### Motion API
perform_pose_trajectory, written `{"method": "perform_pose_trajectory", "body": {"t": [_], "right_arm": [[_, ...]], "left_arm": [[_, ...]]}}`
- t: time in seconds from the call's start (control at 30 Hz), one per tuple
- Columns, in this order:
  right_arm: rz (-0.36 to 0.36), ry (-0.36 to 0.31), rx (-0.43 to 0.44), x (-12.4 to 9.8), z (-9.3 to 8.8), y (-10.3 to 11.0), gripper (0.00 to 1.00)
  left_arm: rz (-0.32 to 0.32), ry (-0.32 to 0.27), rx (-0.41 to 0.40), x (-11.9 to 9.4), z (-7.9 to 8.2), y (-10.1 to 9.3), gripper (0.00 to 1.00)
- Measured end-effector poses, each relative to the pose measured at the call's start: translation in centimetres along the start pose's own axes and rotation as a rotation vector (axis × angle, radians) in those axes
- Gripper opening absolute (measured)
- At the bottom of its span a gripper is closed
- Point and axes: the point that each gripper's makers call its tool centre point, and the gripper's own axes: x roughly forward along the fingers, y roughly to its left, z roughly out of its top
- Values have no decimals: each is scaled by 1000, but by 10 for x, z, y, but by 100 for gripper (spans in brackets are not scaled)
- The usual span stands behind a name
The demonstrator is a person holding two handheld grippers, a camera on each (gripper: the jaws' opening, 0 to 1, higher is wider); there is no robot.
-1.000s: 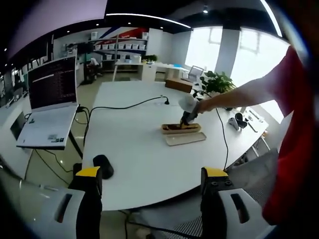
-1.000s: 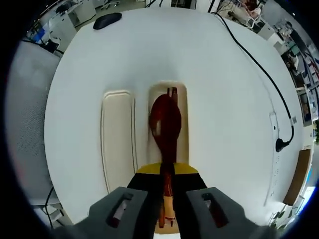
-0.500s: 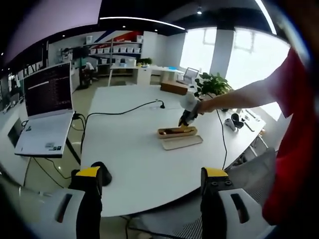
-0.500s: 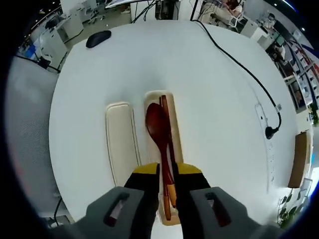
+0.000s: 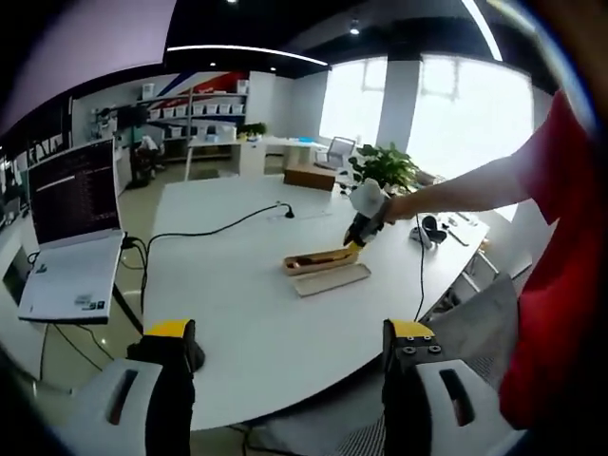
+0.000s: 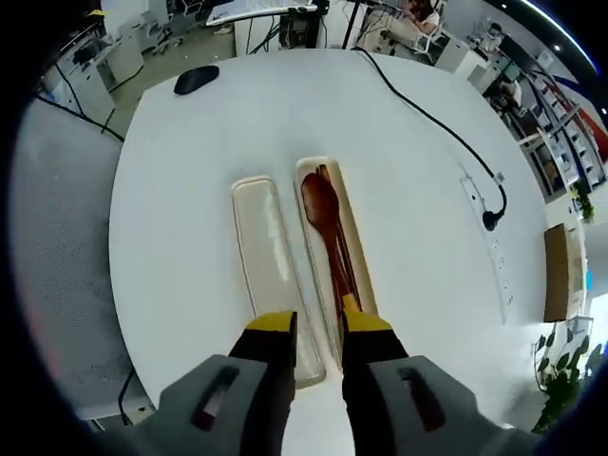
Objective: Arrange the utensils inside the cutlery case until each visible utensil rests in its matching compartment.
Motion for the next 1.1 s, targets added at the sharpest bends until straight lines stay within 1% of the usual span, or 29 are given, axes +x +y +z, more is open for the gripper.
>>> {"method": "perform_pose_trajectory", "body": {"t": [0.07, 0.13, 0.23, 0.3, 0.33, 0.37, 0.4, 0.47, 0.5, 0.53, 0.57, 0.6, 0.63, 0.7, 0.73, 0.77, 0.8, 0.83, 0.87, 0.9, 0.93, 0.97, 1.0, 1.1], "right_arm": [[-4, -8, 15, -5, -7, 5, 18], [-17, -7, 24, -10, -14, 10, 20], [-42, -12, 33, -18, -20, 15, 22], [-57, -41, 63, -26, -22, 21, 24], [-77, -56, 99, -31, -23, 23, 27], [-86, -74, 116, -32, -24, 22, 30], [-99, -99, 148, -36, -25, 25, 32], [-128, -130, 202, -43, -27, 30, 34], [-139, -141, 222, -46, -28, 32, 35], [-157, -156, 256, -51, -30, 37, 36], [-168, -167, 270, -54, -30, 41, 36], [-184, -179, 291, -58, -33, 46, 37], [-193, -181, 303, -59, -38, 47, 38], [-220, -201, 327, -68, -41, 57, 41], [-217, -210, 333, -72, -42, 63, 42], [-218, -211, 337, -73, -46, 64, 42], [-236, -209, 351, -77, -51, 68, 41], [-251, -213, 372, -82, -53, 73, 41], [-258, -216, 393, -85, -55, 75, 41], [-263, -226, 415, -87, -56, 77, 42], [-268, -239, 439, -90, -56, 78, 42], [-277, -254, 463, -95, -56, 80, 42], [-289, -259, 474, -100, -57, 81, 42], [-317, -254, 493, -108, -61, 84, 44]], "left_arm": [[-3, -1, 5, 0, -2, 1, 83], [-25, 5, -1, 1, -4, -1, 83], [-45, 8, 28, 4, -6, -2, 83], [-76, 0, 54, 7, -4, -6, 79], [-92, -3, 59, 8, -3, -7, 75], [-104, -5, 63, 10, -2, -8, 73], [-112, -5, 66, 12, -2, -8, 73], [-141, -25, 106, 18, 3, -9, 74], [-165, -21, 131, 21, 4, -11, 74], [-179, -18, 145, 24, 4, -12, 74], [-191, -15, 159, 28, 4, -12, 74], [-195, -7, 158, 32, 4, -10, 74], [-213, -4, 162, 36, 5, -11, 74], [-251, -21, 170, 46, 10, -14, 74], [-262, -21, 179, 50, 12, -14, 74], [-272, -25, 193, 54, 13, -15, 74], [-276, -29, 206, 58, 15, -15, 73], [-283, -48, 245, 63, 21, -16, 72], [-288, -68, 267, 66, 25, -18, 70], [-301, -76, 260, 69, 28, -20, 69], [-310, -72, 250, 70, 28, -22, 70], [-335, -69, 237, 74, 29, -25, 72], [-340, -68, 238, 76, 29, -26, 73], [-356, -61, 251, 86, 28, -27, 73]]}}
